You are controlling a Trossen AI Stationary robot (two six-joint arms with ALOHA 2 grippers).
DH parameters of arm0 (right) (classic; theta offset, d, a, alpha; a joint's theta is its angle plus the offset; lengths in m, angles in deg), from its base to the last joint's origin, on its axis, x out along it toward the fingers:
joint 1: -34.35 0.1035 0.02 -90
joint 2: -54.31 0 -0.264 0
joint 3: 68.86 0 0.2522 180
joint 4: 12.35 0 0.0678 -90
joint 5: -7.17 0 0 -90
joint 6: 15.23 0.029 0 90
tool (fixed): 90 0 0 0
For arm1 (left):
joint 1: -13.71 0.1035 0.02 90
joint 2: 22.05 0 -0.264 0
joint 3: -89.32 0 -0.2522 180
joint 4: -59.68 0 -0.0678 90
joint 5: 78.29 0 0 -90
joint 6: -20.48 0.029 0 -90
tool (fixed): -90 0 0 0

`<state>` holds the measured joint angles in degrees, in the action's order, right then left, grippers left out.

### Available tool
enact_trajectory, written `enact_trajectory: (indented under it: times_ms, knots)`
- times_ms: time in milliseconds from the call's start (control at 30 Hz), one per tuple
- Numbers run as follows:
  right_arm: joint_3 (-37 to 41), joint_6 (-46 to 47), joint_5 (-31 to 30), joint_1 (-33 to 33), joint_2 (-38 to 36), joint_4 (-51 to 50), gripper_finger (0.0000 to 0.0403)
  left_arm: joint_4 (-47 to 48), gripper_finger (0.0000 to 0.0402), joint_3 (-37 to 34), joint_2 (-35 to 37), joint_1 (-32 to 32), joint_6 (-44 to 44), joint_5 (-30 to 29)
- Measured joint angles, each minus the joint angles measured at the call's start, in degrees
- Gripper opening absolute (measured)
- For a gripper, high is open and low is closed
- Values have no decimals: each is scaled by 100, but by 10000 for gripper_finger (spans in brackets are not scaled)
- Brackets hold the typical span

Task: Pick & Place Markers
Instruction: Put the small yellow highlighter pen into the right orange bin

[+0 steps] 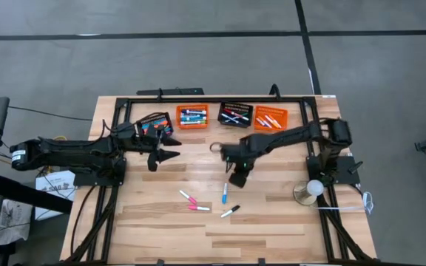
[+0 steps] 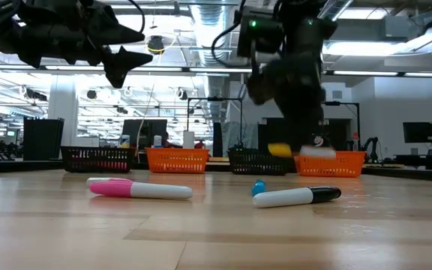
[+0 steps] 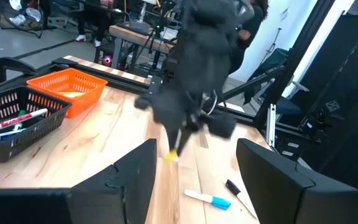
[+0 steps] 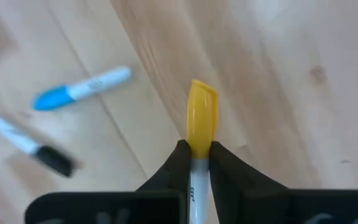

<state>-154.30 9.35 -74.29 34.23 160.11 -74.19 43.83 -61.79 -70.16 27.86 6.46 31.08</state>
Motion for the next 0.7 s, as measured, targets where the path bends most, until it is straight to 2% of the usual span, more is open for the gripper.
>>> enact_trajectory:
  times_ms: [100,200,400,567,700]
  knots:
    - [-7,-280,468,-360,-409,11,30,1,220,0,0,-51,0,1]
    - [-7,-566,1196,-778,-830,12,27,0,220,0,0,-106,-3,0]
    - [-11,-979,3440,-1741,-1658,166,23,1,220,2,0,-153,-186,1]
    - [-22,-1004,5414,-2441,-2170,659,37,-1,220,2,0,-153,-260,-1]
    - [-22,-962,6426,-2829,-2465,1046,30,-1,220,2,0,-153,-297,-46]
